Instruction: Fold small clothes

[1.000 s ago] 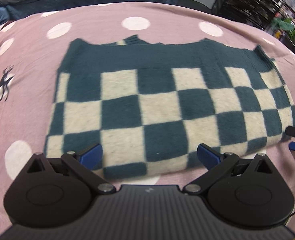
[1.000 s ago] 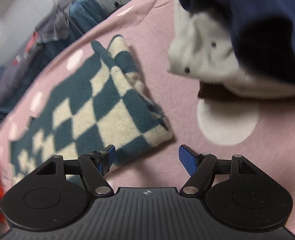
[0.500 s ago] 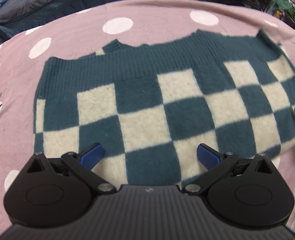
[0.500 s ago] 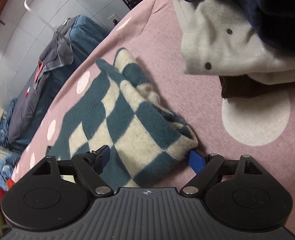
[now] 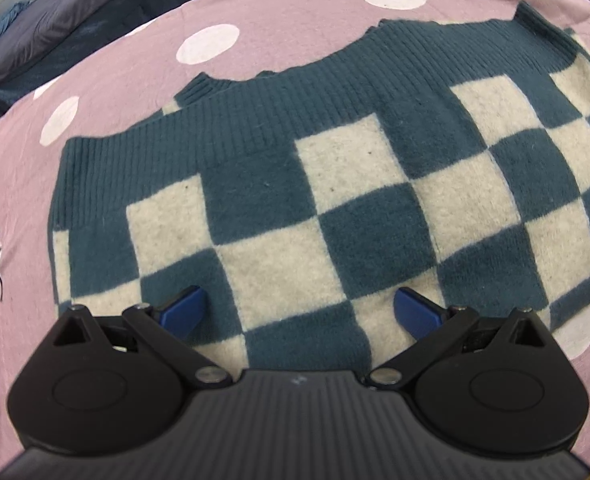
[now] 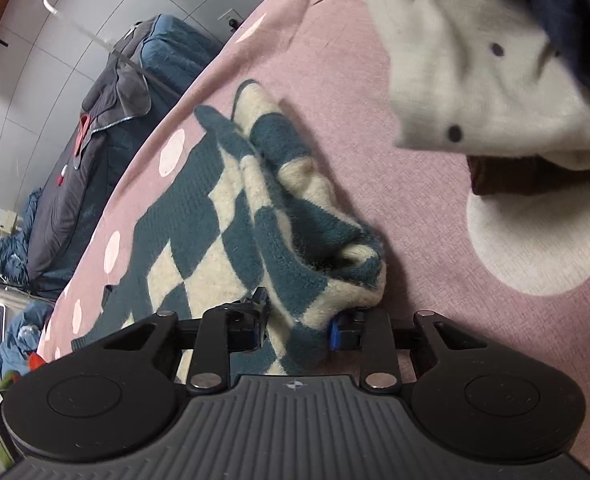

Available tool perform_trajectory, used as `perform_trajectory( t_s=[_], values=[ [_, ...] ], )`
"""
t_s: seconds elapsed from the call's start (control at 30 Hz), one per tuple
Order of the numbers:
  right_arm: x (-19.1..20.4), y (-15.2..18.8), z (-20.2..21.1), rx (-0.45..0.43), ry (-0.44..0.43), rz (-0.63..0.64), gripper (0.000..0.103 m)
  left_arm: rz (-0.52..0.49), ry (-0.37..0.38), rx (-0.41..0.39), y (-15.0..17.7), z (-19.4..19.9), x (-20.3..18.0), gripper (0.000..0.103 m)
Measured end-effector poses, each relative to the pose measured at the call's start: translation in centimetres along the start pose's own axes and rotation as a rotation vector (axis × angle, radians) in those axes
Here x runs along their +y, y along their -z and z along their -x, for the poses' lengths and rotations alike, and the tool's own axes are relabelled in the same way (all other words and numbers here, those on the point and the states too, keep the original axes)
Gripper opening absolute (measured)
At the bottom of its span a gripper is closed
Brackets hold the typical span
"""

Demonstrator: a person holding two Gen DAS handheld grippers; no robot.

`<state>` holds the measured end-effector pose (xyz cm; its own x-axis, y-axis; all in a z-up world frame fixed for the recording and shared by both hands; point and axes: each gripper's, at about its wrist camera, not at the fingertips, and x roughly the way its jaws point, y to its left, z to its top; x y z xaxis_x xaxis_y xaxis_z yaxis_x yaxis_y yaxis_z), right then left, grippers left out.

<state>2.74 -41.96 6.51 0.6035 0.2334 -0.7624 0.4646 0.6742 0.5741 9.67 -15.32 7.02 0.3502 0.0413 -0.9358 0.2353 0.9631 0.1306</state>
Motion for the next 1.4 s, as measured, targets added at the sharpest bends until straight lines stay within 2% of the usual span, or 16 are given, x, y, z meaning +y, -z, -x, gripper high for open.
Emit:
perform_trajectory(
  t_s=[0.1, 0.27, 0.43, 0.5, 0.57, 0.7, 0.8, 0.9, 1.0, 1.17, 1.3, 1.4],
  values=[
    [0.2, -0.1, -0.1, 0.005, 0.007, 0.005, 0.046, -0.024, -0.009, 0.003, -0.2, 0.0, -0.3, 0.103],
    [1.2, -0.6, 0.1, -0.009, 0.006, 0.046, 0.032, -0.026, -0.005, 0.01, -0.3, 0.0, -0.2, 0.103],
    [4.5, -1.1, 0.8, -0.04, -0.063, 0.141, 0.028, -0.013, 0.012, 0.017, -0.4, 0.1, 0.3, 0.103],
    [6.8, -1.0, 0.9, -0.049, -0.104, 0.223, 0.027, 0.035, 0.029, 0.016, -0.3, 0.7, 1.2, 0.103],
    [8.9, -0.8, 0.8, -0.045, -0.133, 0.274, 0.028, 0.084, 0.035, -0.02, 0.3, 2.0, 2.6, 0.103],
    [13.1, 0.1, -0.2, -0.04, -0.165, 0.408, 0.027, 0.228, 0.025, -0.068, 3.0, 4.8, 7.4, 0.103],
    [16.1, 1.6, -1.3, 0.001, -0.227, 0.471, 0.027, 0.353, -0.006, -0.057, 5.7, 6.0, 11.4, 0.103],
    [19.5, 4.0, -2.8, 0.064, -0.304, 0.548, 0.025, 0.398, -0.094, -0.061, 8.5, 7.1, 14.2, 0.103],
    [22.5, 7.2, -4.1, 0.135, -0.369, 0.639, 0.024, 0.468, -0.119, -0.046, 11.5, 7.8, 16.6, 0.103],
    [25.3, 12.2, -6.3, 0.253, -0.394, 0.734, 0.024, 0.558, -0.142, -0.009, 15.4, 8.7, 19.2, 0.103],
    [25.9, 13.9, -6.6, 0.312, -0.42, 0.735, 0.024, 0.594, -0.143, 0.011, 17.3, 8.8, 20.0, 0.103],
    [26.0, 14.8, -6.5, 0.337, -0.412, 0.794, 0.024, 0.639, -0.13, 0.008, 18.0, 8.6, 20.7, 0.103]
  ],
)
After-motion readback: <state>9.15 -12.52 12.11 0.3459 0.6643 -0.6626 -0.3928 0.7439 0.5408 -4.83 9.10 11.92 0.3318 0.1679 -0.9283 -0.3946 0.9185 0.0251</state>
